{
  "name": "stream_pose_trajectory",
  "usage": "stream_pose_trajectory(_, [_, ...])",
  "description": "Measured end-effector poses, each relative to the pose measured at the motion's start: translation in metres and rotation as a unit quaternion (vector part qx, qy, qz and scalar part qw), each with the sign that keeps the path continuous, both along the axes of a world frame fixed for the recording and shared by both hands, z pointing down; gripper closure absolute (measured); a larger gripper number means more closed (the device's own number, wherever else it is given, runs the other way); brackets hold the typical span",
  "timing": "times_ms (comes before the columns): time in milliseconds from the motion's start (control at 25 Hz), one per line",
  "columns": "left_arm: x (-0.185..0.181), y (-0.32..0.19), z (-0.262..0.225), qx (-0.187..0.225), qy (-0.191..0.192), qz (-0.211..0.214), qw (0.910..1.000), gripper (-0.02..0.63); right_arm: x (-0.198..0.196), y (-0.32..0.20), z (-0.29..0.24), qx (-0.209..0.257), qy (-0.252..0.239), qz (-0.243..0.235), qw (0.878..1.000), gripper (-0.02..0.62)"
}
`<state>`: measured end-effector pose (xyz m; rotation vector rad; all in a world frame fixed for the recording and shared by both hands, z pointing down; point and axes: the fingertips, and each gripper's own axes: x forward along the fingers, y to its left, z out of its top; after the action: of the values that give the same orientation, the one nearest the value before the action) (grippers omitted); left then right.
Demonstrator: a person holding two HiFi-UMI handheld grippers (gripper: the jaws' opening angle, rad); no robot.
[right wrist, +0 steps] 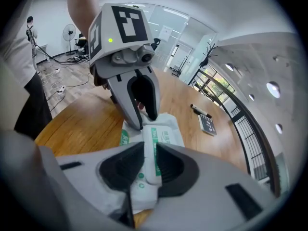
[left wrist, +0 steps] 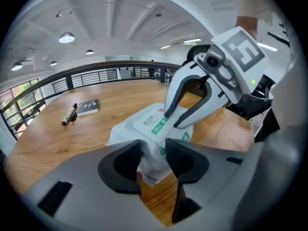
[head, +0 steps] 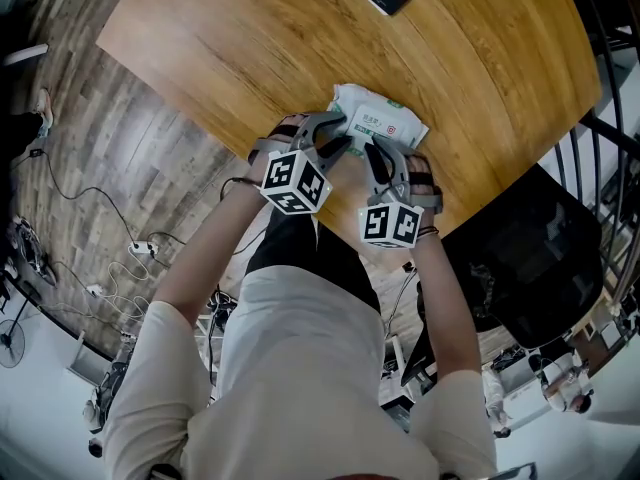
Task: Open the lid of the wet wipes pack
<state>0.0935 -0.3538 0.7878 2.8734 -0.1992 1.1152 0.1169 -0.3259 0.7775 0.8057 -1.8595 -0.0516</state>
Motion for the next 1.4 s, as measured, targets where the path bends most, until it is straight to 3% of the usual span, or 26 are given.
stream_pose_trajectory(400, [0.000,0.000,0.002,-0.004,-0.005,0.003,1.0000,0.451,-0.001,-0.003,-0.013,0.002,-0.022,0.008,1.000,0.528])
stream_pose_trajectory(560, [0.001,-0.001,0.001,-0.002,-0.011,0.006,0.9999,0.451,0.005,-0.016,-0.035,0.039,-0.038,0.033,0.998,0.548])
stream_pose_trajectory(1080, [-0.001,0.000,0.001,-0.008,-0.009,0.011,0.9999,0.451,0.064,-0.057,-0.052,0.074,0.013,0.077,0.994,0.555])
stream_pose_trajectory(1400, [-0.001,-0.001,0.000,-0.012,-0.008,0.009,0.9999,0.448,0.080,-0.074,-0.031,0.063,0.048,0.084,0.993,0.555])
